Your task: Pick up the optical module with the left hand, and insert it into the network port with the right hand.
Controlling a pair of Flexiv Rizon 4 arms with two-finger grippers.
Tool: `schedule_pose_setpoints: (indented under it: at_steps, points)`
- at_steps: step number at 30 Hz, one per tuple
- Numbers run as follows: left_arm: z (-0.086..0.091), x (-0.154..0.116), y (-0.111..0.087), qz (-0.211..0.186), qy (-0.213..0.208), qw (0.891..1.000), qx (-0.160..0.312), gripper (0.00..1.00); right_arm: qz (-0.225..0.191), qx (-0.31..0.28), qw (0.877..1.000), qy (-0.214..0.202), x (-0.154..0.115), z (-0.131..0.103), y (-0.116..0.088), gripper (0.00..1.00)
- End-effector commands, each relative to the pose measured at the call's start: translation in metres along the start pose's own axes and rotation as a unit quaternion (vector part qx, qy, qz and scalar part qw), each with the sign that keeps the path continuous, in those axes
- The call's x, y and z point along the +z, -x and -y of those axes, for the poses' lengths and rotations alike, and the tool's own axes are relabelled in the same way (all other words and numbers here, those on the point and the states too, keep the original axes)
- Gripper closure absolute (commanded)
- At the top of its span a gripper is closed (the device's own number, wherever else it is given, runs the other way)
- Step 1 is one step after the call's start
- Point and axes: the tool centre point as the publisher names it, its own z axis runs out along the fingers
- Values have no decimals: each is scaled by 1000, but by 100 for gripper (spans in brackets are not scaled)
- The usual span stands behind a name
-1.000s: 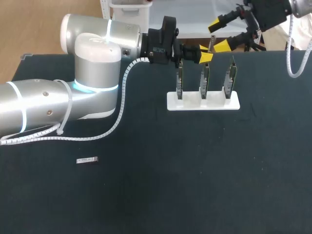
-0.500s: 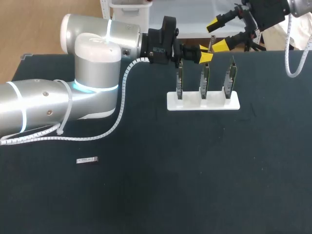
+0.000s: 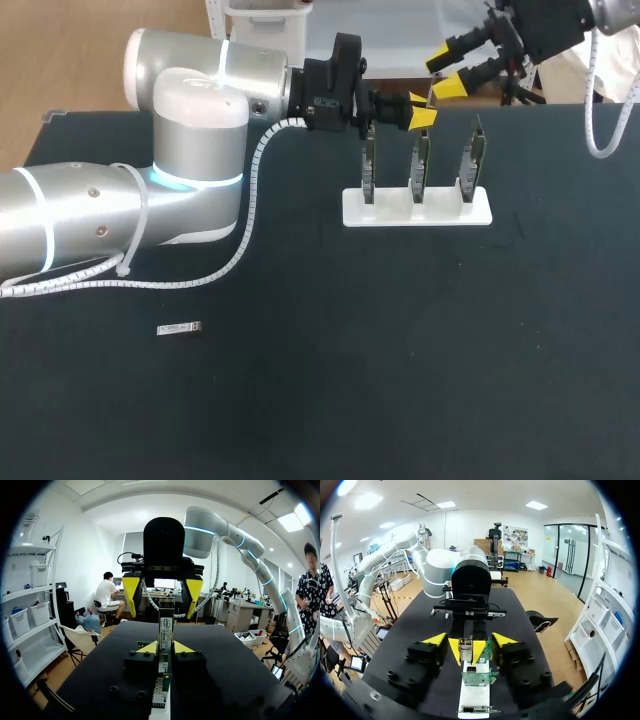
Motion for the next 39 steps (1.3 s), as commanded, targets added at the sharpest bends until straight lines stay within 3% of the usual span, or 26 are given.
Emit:
schedule_pose_setpoints:
  at_steps: [1, 15, 16, 17, 30, 39]
  points:
    - [2, 0, 0, 0, 2, 1000, 0, 100, 0, -1, 1000, -1, 1, 0, 0, 100]
    - [2, 0, 0, 0, 2, 1000, 0, 100, -2, -3, 1000, 1, 0, 0, 0, 100]
    - [2, 0, 0, 0, 2, 1000, 0, 61, -2, -4, 1000, 1, 0, 0, 0, 100]
    - [2, 0, 0, 0, 2, 1000, 0, 0, -2, -4, 1000, 1, 0, 0, 0, 100]
    - [2, -1, 1, 4, 1, 1000, 10, 0, 3, -5, 1000, -3, -1, -2, 1, 100]
    - [5, -5, 7, -80, 6, 996, 31, 0, 6, -4, 1000, -5, -2, -2, -1, 100]
